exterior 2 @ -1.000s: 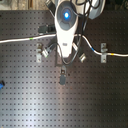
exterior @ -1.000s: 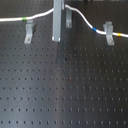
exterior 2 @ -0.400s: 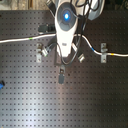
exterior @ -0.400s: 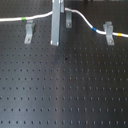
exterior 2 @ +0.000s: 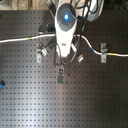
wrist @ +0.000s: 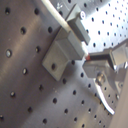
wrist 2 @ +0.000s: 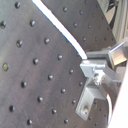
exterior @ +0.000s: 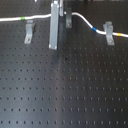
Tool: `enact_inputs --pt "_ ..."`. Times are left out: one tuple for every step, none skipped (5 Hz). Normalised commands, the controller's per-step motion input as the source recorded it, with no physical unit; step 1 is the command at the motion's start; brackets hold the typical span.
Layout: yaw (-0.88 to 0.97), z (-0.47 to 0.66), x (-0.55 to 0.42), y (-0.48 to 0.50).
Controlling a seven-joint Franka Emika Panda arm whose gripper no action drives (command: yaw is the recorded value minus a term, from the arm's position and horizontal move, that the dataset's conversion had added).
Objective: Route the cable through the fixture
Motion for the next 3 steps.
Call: enact_inputs --pt "0.0 0.01 0.0 0.001" --pt "0.0 0.13 -0.003 -0.042" --pt "0.0 0.43 -0.09 0.007"
